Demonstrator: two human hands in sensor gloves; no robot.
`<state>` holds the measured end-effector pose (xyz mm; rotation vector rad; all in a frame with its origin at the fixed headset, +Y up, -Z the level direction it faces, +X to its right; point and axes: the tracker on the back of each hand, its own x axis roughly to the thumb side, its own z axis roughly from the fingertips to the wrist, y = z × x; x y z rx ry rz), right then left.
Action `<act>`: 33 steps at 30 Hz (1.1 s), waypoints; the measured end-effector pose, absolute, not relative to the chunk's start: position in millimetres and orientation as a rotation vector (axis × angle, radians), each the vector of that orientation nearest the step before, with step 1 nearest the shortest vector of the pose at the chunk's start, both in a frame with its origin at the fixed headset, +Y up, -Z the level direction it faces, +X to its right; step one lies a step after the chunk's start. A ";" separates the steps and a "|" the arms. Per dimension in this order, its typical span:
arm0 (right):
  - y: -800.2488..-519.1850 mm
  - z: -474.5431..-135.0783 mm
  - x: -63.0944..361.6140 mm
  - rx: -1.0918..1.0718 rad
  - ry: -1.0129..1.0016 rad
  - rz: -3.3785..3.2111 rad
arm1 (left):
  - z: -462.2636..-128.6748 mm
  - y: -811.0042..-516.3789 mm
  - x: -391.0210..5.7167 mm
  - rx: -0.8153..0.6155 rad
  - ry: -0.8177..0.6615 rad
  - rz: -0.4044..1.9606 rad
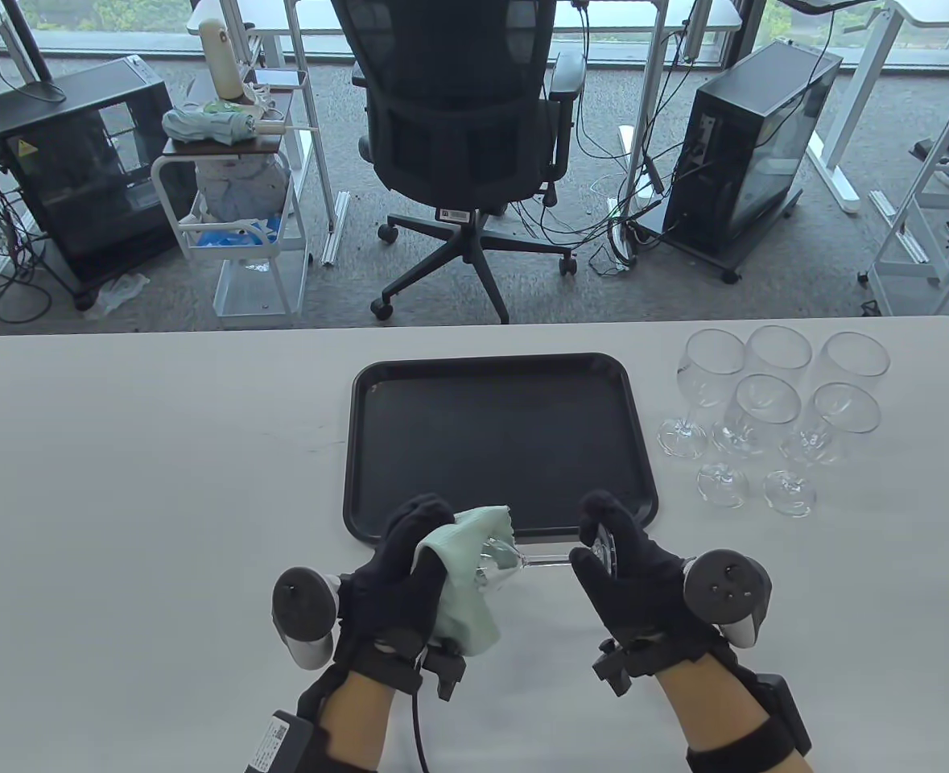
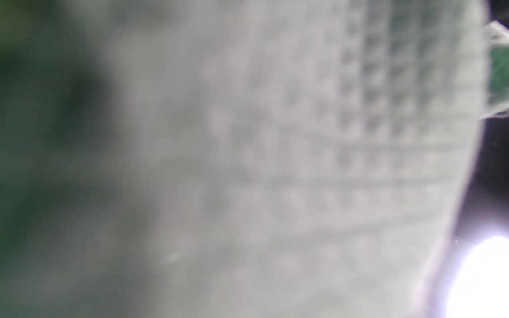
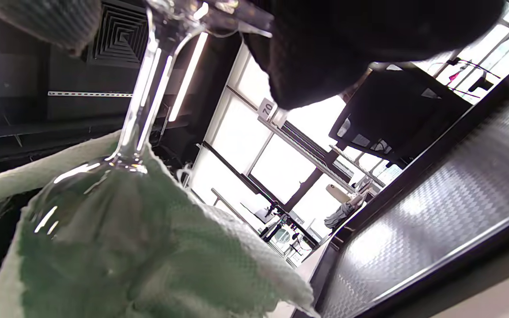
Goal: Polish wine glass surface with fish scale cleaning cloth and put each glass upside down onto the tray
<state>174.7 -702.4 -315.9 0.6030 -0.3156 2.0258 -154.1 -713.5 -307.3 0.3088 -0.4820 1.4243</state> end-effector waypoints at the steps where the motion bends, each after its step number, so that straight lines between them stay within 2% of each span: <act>1: -702.1 -314.7 174.1 0.629 -0.348 2.034 | -307.4 -712.9 -154.7 0.308 -0.480 1.418; 4: -699.2 -307.5 171.4 0.861 -0.681 2.189 | -307.1 -712.2 -157.1 0.272 -0.452 1.443; 6: -695.0 -304.5 170.9 0.882 -0.766 2.200 | -307.5 -712.9 -157.0 0.266 -0.467 1.459; 10: -698.9 -309.6 170.5 0.714 -0.538 2.037 | -306.8 -711.4 -156.2 0.299 -0.514 1.446; 13: -709.1 -316.5 173.4 0.528 -0.146 1.908 | -306.4 -711.9 -154.9 0.356 -0.532 1.370; 15: -709.6 -317.6 173.9 0.548 -0.200 1.928 | -307.0 -712.4 -153.7 0.344 -0.523 1.387; 20: -701.1 -309.0 169.7 0.838 -0.614 2.135 | -308.3 -712.8 -157.7 0.285 -0.485 1.432; 22: -697.7 -306.7 169.6 0.869 -0.734 2.180 | -308.5 -712.6 -158.0 0.263 -0.481 1.441; 24: -699.1 -308.2 169.9 0.817 -0.672 2.104 | -307.9 -711.8 -156.8 0.276 -0.490 1.435; 29: -711.1 -319.1 174.9 0.551 -0.141 1.877 | -308.2 -713.8 -154.3 0.326 -0.508 1.387; 32: -708.7 -318.1 174.6 0.624 -0.339 1.981 | -310.0 -714.3 -154.3 0.300 -0.515 1.394; 33: -704.9 -315.9 171.5 0.755 -0.470 2.049 | -310.5 -716.0 -156.7 0.306 -0.488 1.406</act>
